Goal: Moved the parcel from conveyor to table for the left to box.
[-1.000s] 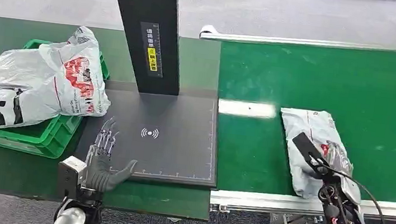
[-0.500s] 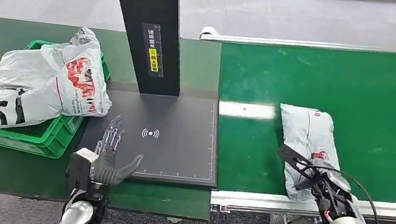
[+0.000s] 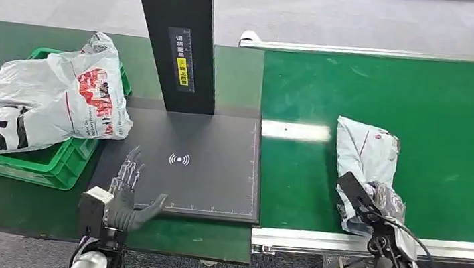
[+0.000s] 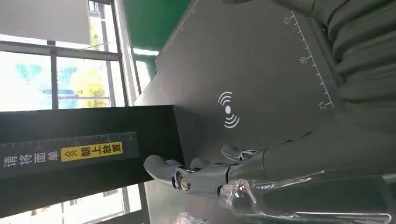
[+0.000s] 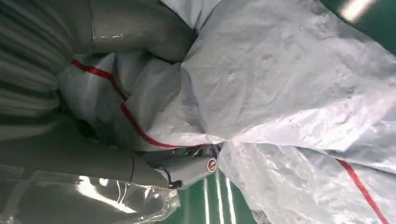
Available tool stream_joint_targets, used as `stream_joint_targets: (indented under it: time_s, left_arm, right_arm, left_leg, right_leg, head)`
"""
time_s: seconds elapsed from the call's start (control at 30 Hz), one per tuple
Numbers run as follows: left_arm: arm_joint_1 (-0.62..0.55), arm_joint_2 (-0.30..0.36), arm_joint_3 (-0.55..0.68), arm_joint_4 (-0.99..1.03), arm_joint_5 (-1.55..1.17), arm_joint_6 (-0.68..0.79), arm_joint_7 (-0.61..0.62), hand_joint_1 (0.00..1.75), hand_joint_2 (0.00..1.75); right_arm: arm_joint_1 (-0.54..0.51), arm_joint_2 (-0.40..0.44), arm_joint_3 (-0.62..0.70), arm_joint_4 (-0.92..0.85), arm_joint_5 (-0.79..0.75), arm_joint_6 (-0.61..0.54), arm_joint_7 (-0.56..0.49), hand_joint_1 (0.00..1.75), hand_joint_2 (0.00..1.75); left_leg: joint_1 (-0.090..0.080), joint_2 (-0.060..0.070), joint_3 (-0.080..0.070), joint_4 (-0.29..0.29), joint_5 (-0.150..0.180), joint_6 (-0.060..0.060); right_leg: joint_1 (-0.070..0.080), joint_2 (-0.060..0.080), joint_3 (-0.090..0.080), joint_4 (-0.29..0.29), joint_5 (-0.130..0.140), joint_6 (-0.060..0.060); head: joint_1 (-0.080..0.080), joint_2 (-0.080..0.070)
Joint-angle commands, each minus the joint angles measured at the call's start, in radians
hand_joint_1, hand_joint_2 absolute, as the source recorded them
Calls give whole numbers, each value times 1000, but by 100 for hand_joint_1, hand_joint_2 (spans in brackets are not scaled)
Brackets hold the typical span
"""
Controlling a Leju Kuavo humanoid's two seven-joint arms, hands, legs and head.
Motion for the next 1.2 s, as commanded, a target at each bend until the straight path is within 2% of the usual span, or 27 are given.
stream_joint_targets:
  time_s: [0.03,0.07,0.17,0.47,0.53,0.57,0.63,0.7,0.77,0.8,0.9,0.93,1.1,1.2]
  left_arm:
    - [1,10,10,0,7,17,-5,0,175]
    - [0,10,7,-2,7,16,-5,0,175]
    - [-10,-15,27,-10,21,90,-47,0,175]
    - [-11,-13,22,-10,22,95,-46,0,175]
    - [-15,-17,16,-14,-14,172,-109,0,175]
    - [-16,-21,17,-17,-7,189,-123,0,175]
    - [-17,-27,12,-48,19,283,-169,0,175]
    - [-5,-21,6,-115,33,339,-169,0,175]
    - [11,-6,0,-190,36,411,-169,0,175]
    - [11,4,-7,-204,30,428,-169,0,175]
    - [-17,79,-88,-212,-70,606,-169,0,175]
    - [-22,88,-96,-216,-63,610,-169,0,175]
    - [-22,88,-96,-216,-63,610,-169,0,175]
    - [-20,103,-118,-240,-47,639,-169,0,175]
  right_arm:
    - [49,52,-109,-146,-125,-197,-193,175,175]
    - [50,49,-107,-147,-132,-194,-197,175,175]
    - [92,72,-159,-261,-304,-299,-371,175,175]
    - [99,69,-153,-270,-312,-298,-369,175,175]
    - [121,109,-241,-354,-407,-305,-493,175,175]
    - [129,118,-244,-374,-459,-305,-524,175,175]
    - [210,132,-146,-562,-546,-305,-550,175,175]
    - [277,173,-83,-751,-482,-305,-550,175,175]
    - [321,207,30,-884,-297,-305,-550,175,175]
    - [325,216,80,-930,-154,-305,-550,175,175]
    - [280,202,322,-875,144,-305,-550,175,175]
    - [271,200,359,-871,205,-305,-550,175,175]
    - [271,200,359,-871,205,-305,-550,175,175]
    - [223,118,552,-830,273,-305,-550,175,175]
  left_leg:
    - [0,1,0,-1,0,0]
    - [0,2,0,-1,0,1]
    - [-1,1,-2,0,0,0]
    - [-1,1,-2,-1,0,0]
    - [-1,1,-2,-1,0,0]
    - [0,0,-2,0,0,0]
    - [-1,1,-2,-1,0,0]
    - [0,1,-2,0,-1,0]
    - [0,2,-4,0,-1,0]
    - [0,3,-5,1,-1,0]
    - [0,7,-5,0,-1,-1]
    - [0,7,-3,-1,-1,-1]
    - [2,1,-4,-1,0,0]
    - [1,3,-3,-1,0,0]
  right_leg:
    - [0,1,0,-1,0,0]
    - [0,2,0,-2,0,0]
    - [0,1,-2,0,0,0]
    - [0,0,-3,0,0,0]
    - [0,1,-2,-1,0,0]
    - [0,0,-3,0,0,0]
    - [0,0,-3,-1,0,0]
    - [0,1,-3,0,0,-1]
    - [0,2,-5,1,0,-1]
    - [0,4,-6,1,0,-1]
    - [1,5,-6,1,1,-1]
    - [1,6,-6,1,0,-2]
    - [2,0,-5,0,-1,-1]
    - [2,2,-4,0,0,-1]
  head:
    - [0,0]
    - [0,0]
    - [0,0]
    - [0,0]
    - [0,0]
    - [0,0]
    - [0,0]
    - [0,0]
    - [0,0]
    - [0,0]
    - [0,0]
    - [0,0]
    - [0,0]
    - [0,0]
